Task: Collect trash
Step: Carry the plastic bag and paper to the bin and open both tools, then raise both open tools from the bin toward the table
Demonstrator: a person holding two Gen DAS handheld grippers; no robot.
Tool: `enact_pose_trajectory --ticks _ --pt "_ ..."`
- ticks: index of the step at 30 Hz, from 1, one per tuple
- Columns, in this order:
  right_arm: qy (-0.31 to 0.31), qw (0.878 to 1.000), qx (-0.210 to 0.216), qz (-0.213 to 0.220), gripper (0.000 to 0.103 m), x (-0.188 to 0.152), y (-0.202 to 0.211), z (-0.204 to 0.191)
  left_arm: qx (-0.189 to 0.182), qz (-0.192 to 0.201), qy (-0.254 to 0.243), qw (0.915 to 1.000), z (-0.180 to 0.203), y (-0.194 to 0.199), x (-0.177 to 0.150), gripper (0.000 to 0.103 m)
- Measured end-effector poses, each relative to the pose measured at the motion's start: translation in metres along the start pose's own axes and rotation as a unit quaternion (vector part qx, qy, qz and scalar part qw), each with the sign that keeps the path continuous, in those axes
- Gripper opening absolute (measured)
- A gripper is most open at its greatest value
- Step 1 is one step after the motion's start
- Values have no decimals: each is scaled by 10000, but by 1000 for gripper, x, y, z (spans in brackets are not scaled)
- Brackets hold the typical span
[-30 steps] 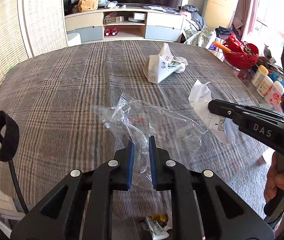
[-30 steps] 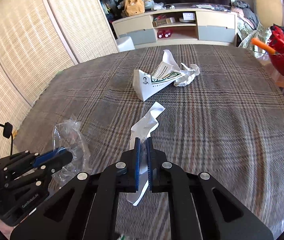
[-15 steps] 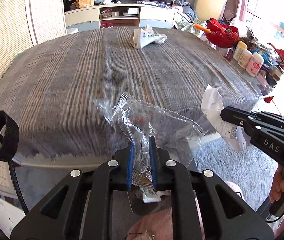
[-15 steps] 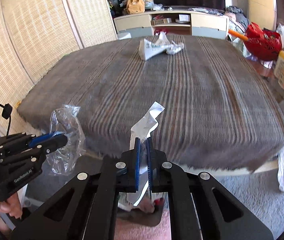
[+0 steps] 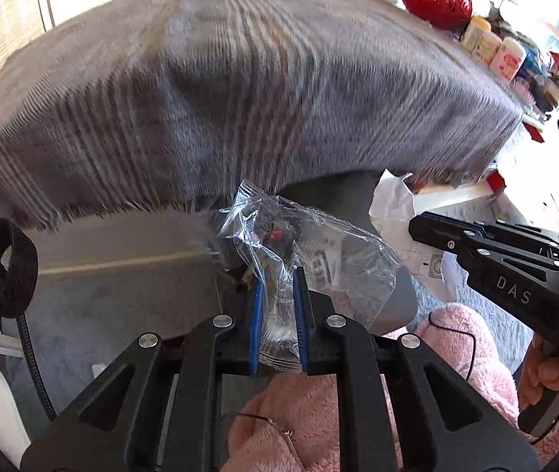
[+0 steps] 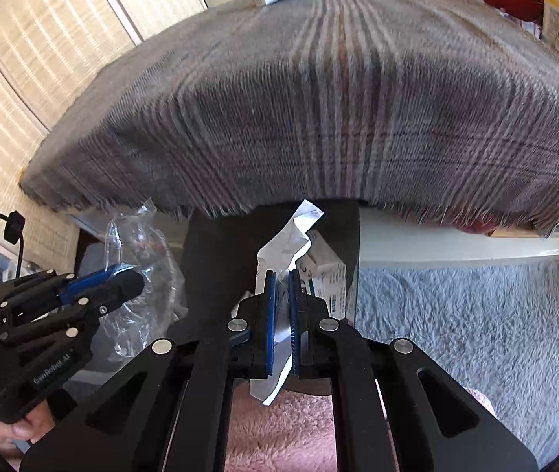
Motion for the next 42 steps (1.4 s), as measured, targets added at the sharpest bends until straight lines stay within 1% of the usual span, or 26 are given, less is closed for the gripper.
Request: enact_pose_trajectory --ticks 5,11,13,15,17,19,20,21,22,23,24,25,26,27,28,30,32,37,42 --pt "-207 9995 72 -211 8 -14 -24 8 2 -352 -34 9994 3 -31 -13 13" --pt "-379 9987 117 -315 8 -11 -40 17 -95 -634 -93 9979 5 -54 -17 15" --pt "-413 9985 107 -349 9 -11 -43 20 -139 -704 -62 9974 5 -58 -17 18" --pt "-428 9984 64 -372 11 -10 -46 20 -143 -750 -46 9971 3 -61 -19 24" --pt "-438 9983 28 -381 12 -9 -48 21 -124 -774 -38 9969 0 -63 -20 25" --pt "-466 9982 1 -384 14 -8 -49 24 -92 -792 -16 9968 0 -65 -19 32" --pt "-476 9981 -35 -390 21 -8 -50 24 -69 -798 10 9968 -1 -65 -19 41" --pt "-487 9981 -87 -378 42 -8 -50 25 -46 -800 12 9968 -1 -66 -19 49" --pt "-489 9982 -126 -337 56 -7 -50 26 -31 -796 -4 9968 -1 -66 -18 51" --pt "-475 9984 -175 -246 71 -5 -47 27 -24 -783 -19 9969 -5 -65 -19 58" --pt "-464 9985 -223 -190 72 -4 -44 28 -3 -759 -29 9971 -5 -64 -18 66" --pt "-466 9984 -263 -160 74 -3 -41 30 18 -725 -34 9974 -7 -62 -18 68" --pt "-483 9983 -293 -133 79 -2 -39 32 54 -683 -40 9976 -8 -60 -18 74" --pt "-506 9982 -319 -93 87 -1 -37 33 79 -657 -41 9978 -10 -58 -17 79" --pt "-519 9981 -332 -55 89 1 -35 34 91 -632 -36 9980 -11 -55 -16 83" --pt "-542 9980 -324 19 95 3 -28 37 130 -582 -20 9982 -13 -51 -13 95" --pt "-538 9980 -318 71 97 5 -22 37 166 -558 -43 9983 -15 -46 -12 95" --pt "-479 9983 -225 262 97 15 0 33 174 -416 -12 9990 -18 -26 -9 95" --pt "-419 9969 -185 644 99 38 35 31 181 -60 82 9998 -23 7 12 95"
Point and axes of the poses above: each gripper's, at about its wrist camera, not at the fingertips, and y roughly against the way its jaws point, z to its right, x to its top, the point moved 7 cm from there along -y, roughly the way its jaws point, and after that the axes turned 9 degrees about x, right-handed, at the moved point
